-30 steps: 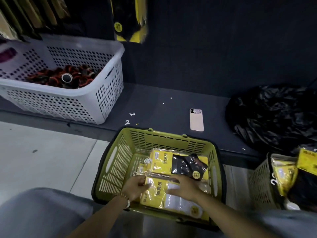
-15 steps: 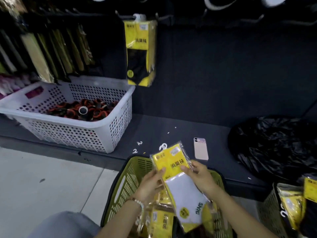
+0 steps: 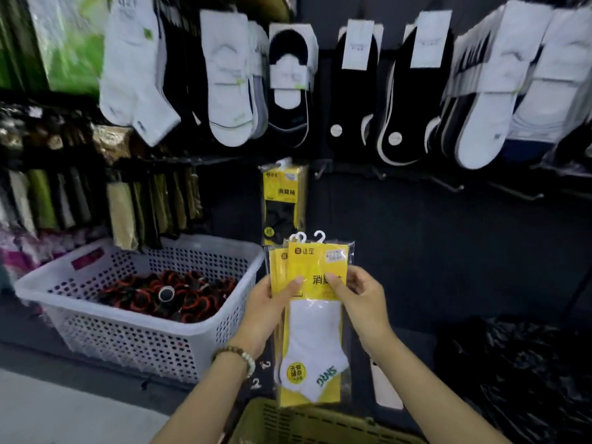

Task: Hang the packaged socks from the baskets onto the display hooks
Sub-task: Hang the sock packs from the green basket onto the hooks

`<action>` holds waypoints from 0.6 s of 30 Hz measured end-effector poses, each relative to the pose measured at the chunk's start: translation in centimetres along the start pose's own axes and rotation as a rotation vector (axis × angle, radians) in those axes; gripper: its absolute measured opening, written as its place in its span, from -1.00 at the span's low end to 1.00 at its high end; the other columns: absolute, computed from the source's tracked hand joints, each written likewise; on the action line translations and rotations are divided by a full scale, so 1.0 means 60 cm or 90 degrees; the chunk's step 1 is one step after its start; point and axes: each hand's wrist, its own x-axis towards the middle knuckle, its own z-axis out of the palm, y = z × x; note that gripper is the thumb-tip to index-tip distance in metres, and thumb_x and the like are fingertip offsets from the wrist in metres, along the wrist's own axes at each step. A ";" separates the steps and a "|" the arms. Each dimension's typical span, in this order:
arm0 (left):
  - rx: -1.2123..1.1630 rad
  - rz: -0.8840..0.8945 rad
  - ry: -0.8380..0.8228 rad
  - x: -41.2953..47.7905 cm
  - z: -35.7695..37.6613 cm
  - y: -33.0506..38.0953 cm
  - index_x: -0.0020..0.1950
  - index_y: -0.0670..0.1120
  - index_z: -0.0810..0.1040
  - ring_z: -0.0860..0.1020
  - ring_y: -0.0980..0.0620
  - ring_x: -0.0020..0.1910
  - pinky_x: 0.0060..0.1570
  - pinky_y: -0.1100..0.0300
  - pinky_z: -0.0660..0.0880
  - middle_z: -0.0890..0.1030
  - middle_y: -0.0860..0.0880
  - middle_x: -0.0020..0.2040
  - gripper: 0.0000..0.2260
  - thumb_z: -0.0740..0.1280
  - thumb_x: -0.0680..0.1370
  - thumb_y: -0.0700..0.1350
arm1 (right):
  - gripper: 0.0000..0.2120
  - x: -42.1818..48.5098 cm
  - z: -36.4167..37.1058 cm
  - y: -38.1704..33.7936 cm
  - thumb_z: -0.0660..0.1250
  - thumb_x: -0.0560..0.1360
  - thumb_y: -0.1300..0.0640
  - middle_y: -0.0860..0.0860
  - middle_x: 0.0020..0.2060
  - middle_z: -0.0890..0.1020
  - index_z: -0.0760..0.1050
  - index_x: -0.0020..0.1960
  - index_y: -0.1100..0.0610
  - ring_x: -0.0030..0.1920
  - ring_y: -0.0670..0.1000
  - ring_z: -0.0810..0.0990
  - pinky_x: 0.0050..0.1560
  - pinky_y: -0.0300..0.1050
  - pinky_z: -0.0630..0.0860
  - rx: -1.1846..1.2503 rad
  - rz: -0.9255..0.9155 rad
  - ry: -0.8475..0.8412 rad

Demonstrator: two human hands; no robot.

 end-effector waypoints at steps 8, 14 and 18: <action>0.069 0.063 0.039 0.059 -0.088 0.073 -0.06 -0.04 0.61 0.65 0.20 -0.21 -0.34 0.46 0.48 0.70 0.13 -0.16 -0.61 0.32 0.37 0.26 | -0.91 0.059 0.087 -0.025 0.34 0.52 0.18 -0.02 -0.15 0.72 0.57 0.01 0.14 -0.15 -0.09 0.70 -0.22 -0.29 0.59 0.092 0.058 -0.033; 0.130 0.093 0.160 0.111 -0.188 0.099 -0.21 -0.07 0.38 0.39 0.07 -0.26 -0.24 0.30 0.28 0.44 -0.05 -0.24 -0.59 0.27 0.44 0.29 | -0.91 0.109 0.121 -0.032 0.30 0.55 0.19 0.04 -0.16 0.72 0.57 -0.04 0.15 -0.18 -0.05 0.70 -0.22 -0.24 0.61 0.079 0.079 -0.007; 0.165 0.135 0.231 0.132 -0.233 0.129 -0.38 -0.04 0.30 0.37 0.17 -0.42 -0.29 0.28 0.29 0.38 0.12 -0.45 -0.58 0.27 0.43 0.27 | -0.93 0.161 0.142 -0.050 0.30 0.55 0.21 0.09 -0.12 0.70 0.56 -0.06 0.16 -0.14 0.00 0.68 -0.13 -0.18 0.62 0.043 0.033 0.013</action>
